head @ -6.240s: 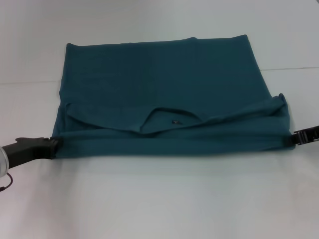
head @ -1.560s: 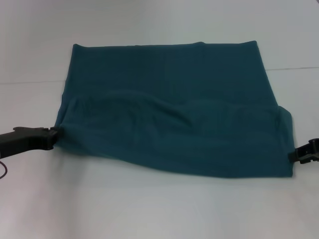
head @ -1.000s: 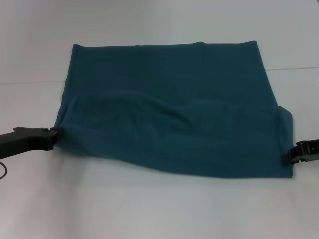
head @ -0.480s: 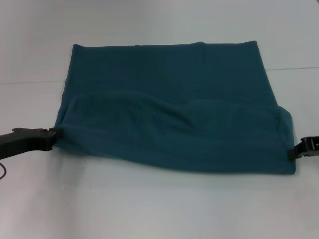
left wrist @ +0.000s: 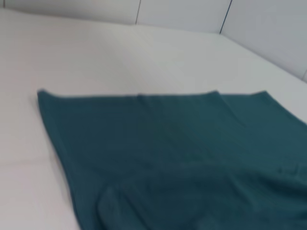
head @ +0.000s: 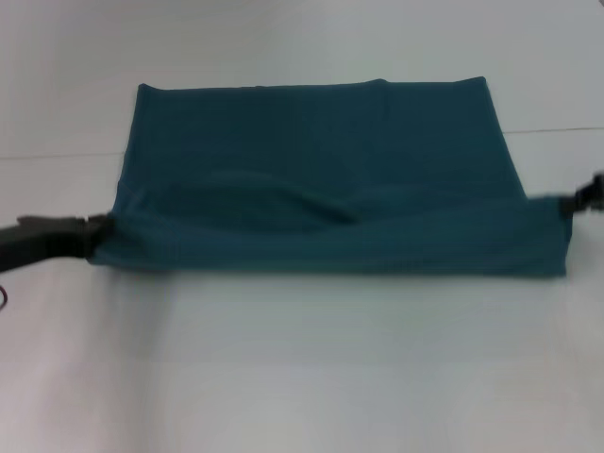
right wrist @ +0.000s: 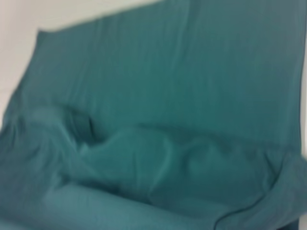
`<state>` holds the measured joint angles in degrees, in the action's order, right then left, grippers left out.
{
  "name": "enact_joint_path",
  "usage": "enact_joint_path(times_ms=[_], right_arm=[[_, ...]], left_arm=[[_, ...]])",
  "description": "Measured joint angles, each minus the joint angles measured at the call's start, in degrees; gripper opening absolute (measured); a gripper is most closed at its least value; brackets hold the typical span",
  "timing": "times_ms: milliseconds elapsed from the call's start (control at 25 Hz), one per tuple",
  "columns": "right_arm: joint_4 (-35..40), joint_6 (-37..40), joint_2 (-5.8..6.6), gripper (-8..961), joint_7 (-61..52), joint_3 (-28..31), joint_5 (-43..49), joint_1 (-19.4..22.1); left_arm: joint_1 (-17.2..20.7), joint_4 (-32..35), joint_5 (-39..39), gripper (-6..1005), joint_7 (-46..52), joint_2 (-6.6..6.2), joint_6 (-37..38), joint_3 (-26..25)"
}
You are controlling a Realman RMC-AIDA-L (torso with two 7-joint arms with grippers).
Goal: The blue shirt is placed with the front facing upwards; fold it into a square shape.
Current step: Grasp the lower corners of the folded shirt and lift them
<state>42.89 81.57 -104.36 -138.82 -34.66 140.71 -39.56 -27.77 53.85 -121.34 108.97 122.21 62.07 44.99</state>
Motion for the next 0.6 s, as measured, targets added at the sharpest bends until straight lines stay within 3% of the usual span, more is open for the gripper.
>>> enact_joint_path(times_ms=[120, 280, 600], right_arm=[[0.4, 0.7, 1.62, 5, -0.6, 0.5, -1.1, -1.5], [2.9, 3.9, 2.14, 7, -1.1, 1.2, -3.1, -1.7], [7.5, 10.1, 0.38, 10, -0.7, 2.7, -4.6, 3.3]], left_arm=[[-0.9, 1.9, -0.1, 26, 1.5, -0.35, 0.4, 0.0], [-0.5, 5.6, -0.2, 26, 2.7, -0.22, 2.3, 0.1], [4.1, 9.9, 0.1, 26, 3.0, 1.54, 7.0, 0.0]])
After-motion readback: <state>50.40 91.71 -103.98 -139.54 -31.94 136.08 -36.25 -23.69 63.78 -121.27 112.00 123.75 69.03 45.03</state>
